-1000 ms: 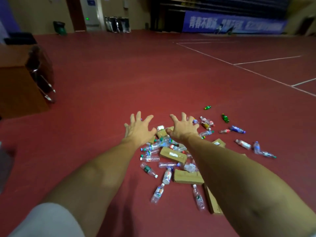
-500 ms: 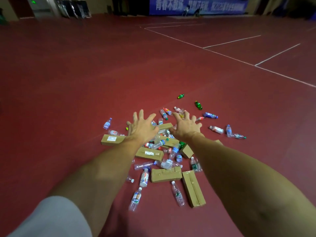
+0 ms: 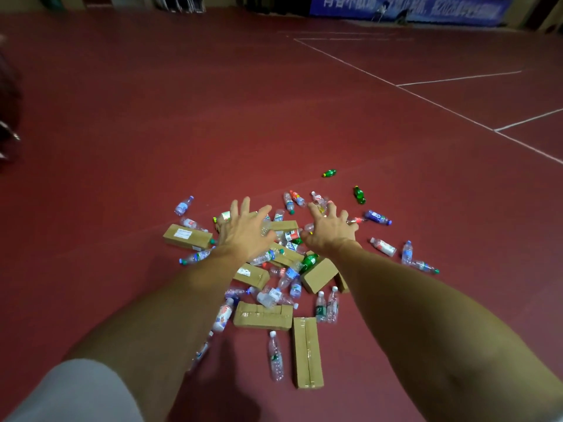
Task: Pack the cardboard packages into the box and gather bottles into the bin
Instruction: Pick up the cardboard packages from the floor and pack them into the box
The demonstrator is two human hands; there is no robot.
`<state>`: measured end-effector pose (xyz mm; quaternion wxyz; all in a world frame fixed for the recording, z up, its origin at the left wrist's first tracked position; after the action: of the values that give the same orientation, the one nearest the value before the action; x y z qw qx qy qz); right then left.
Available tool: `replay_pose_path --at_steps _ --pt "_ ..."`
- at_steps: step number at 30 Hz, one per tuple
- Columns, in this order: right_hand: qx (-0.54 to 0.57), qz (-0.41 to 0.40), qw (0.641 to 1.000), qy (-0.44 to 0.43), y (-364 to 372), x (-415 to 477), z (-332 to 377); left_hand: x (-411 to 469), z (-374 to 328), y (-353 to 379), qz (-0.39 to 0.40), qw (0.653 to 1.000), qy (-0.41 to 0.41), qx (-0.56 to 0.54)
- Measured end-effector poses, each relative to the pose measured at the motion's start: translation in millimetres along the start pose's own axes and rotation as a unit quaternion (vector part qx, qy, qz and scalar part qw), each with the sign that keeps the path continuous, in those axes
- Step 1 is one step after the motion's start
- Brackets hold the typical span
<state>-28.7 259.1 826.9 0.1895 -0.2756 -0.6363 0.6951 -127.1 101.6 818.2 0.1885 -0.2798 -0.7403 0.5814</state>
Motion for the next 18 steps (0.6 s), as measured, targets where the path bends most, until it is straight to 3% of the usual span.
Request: replay_pose_path --at_steps 4,18 --pt "0.010 -0.003 1.000 -0.024 0.8 29.8 2.0 27.9 -1.7 -1.7 -0.043 0.999 -0.007 0.019" --pt "0.020 0.020 0.999 -0.018 13.0 116.4 -23.2 127.6 -9.4 19.7 0.028 0.999 -0.011 0.019"
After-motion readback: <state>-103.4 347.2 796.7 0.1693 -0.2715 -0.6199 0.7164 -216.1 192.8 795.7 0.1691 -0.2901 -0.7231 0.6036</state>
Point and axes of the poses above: each hand's wrist, its own x-axis towards the middle knuckle, its own y-axis out of the palm, z = x × y, the point moved 5 cm from there along x, towards the middle knuckle, and after that the axes turned 1 degree about x, right-handed, at the moved point
